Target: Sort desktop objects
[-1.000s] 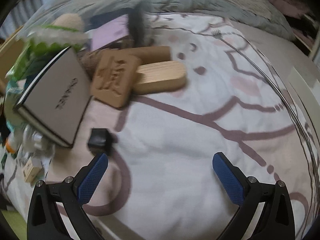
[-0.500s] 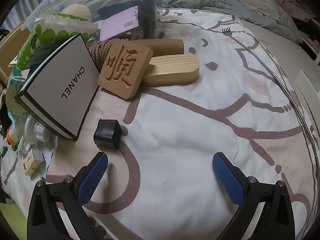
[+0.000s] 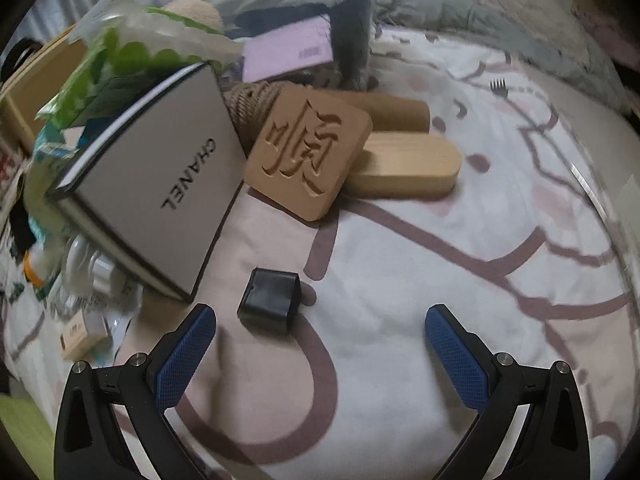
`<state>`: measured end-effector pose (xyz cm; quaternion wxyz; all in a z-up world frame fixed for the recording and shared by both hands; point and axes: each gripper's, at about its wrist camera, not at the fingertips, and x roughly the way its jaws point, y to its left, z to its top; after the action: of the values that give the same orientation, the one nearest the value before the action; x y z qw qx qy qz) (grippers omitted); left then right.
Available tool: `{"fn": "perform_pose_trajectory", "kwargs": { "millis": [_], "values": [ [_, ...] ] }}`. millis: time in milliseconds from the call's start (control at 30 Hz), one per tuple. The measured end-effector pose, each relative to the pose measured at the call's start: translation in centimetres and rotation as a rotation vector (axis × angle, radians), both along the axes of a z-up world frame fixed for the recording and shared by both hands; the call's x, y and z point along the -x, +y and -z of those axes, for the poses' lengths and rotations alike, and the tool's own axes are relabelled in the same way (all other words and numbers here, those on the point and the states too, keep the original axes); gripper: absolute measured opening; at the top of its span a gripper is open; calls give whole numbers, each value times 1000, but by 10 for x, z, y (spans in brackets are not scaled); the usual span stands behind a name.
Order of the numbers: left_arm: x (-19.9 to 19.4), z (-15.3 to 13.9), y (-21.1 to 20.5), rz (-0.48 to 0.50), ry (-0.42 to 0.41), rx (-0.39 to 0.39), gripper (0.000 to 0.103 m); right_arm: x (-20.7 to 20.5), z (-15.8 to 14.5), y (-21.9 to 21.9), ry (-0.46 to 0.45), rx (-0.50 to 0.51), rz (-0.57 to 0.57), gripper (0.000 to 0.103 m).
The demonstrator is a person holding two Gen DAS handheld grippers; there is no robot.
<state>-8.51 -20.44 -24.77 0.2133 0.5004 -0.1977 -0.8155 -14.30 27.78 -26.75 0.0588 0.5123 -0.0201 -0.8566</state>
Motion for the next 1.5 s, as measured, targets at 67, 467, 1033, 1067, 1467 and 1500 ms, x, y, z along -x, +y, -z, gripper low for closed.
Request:
{"fn": "perform_pose_trajectory", "kwargs": {
  "millis": [67, 467, 1033, 1067, 1467, 1500],
  "values": [
    [-3, -14, 0, -12, 79, 39, 102, 4, 5, 2, -7, -1, 26, 103],
    [-18, -39, 59, 403, 97, -338, 102, 6, 11, 27, 5, -58, 134, 103],
    [-16, 0, 106, 581, -237, -741, 100, -3, 5, 25, -5, -33, 89, 103],
    [-15, 2, 106, 574, -250, -740, 100, -5, 1, 24, 9, -43, 85, 103],
    [4, 21, 80, 357, -249, -715, 101, 5, -1, 8, 12, 47, -53, 54],
    [5, 21, 80, 352, -245, -718, 101, 6, 0, 13, 14, 55, -45, 53]
  ]
}}
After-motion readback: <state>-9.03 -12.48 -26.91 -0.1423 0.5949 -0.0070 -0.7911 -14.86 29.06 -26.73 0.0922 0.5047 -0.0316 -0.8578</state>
